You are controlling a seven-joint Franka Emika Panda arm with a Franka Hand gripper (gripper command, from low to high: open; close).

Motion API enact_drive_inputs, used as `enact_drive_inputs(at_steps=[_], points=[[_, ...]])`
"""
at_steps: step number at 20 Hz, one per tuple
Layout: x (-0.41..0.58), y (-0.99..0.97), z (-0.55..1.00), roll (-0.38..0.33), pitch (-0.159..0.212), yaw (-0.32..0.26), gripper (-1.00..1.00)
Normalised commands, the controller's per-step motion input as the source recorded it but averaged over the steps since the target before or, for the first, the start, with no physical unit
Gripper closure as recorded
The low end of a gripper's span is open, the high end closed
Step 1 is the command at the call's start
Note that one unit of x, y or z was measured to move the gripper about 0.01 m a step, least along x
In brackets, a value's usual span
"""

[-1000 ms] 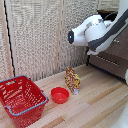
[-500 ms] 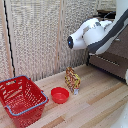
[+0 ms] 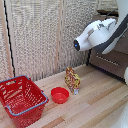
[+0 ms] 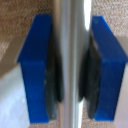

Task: Compassionately, move the pinch receptors towards pink recepticle. Embrace the recepticle delicately and rise accordingly. Progress forward guided by applied tension and move towards the highest section of the storage unit. Place the recepticle delicately and shut the storage unit.

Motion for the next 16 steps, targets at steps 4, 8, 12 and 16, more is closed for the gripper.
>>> enact_drive_inputs(at_steps=[4, 8, 12, 16], points=[[0.000, -0.79, 0.14, -0.029, 0.105, 0.087, 1.00], [0.000, -0.76, 0.09, -0.022, 0.097, 0.088, 1.00], [0.000, -0.55, 0.04, -0.020, 0.058, 0.079, 1.00], [0.004, -0.04, 0.00, 0.000, 0.021, 0.046, -1.00]])
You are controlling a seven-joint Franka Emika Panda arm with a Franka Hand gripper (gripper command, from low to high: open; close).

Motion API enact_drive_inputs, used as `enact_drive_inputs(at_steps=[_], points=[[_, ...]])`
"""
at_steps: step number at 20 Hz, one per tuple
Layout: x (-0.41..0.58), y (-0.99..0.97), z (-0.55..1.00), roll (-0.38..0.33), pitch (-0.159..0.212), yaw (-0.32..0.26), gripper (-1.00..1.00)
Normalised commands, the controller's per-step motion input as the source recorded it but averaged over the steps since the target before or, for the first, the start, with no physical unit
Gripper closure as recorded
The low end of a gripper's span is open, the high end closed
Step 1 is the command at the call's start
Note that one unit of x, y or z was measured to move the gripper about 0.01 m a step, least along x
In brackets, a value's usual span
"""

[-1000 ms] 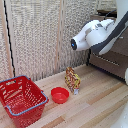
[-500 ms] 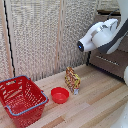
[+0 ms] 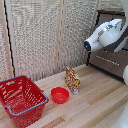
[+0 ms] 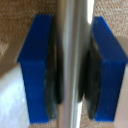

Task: Compassionately, move the pinch receptors towards pink recepticle. Embrace the recepticle delicately and rise accordingly. Progress forward guided by applied tension and move towards the highest section of the storage unit. Place the recepticle delicately and shut the storage unit.

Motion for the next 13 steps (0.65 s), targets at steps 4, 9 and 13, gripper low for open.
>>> enact_drive_inputs(at_steps=[4, 9, 13], points=[[0.124, 0.29, 0.00, -0.020, 0.024, 0.000, -1.00], [0.221, 0.46, 0.00, 0.001, 0.080, -0.023, -1.00], [0.309, 0.39, 0.04, 0.052, 0.033, -0.172, -1.00]])
